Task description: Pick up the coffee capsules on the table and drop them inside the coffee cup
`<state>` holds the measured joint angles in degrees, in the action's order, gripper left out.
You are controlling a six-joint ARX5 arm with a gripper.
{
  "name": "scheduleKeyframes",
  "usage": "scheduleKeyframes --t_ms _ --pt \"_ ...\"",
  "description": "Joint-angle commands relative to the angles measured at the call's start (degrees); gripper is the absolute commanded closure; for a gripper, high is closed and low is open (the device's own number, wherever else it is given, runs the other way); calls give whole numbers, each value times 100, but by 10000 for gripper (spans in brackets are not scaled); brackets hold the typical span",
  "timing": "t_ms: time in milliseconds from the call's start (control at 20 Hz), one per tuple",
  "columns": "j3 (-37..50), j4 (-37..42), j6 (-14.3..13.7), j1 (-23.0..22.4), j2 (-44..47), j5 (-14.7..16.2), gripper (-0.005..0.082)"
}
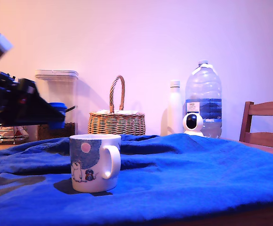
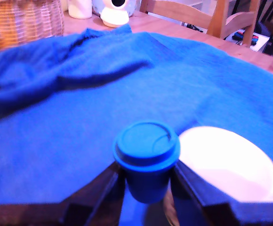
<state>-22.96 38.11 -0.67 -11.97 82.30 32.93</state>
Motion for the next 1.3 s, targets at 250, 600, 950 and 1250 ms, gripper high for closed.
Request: scheduleKeyframes --t_ms 250,600,950,1250 --pt "511 66 225 -15 -603 116 579" --pt "678 114 238 -240 -809 118 579" --pt "664 361 339 -789 -807 -166 579" --pt "136 -367 321 -1276 -804 -516 579"
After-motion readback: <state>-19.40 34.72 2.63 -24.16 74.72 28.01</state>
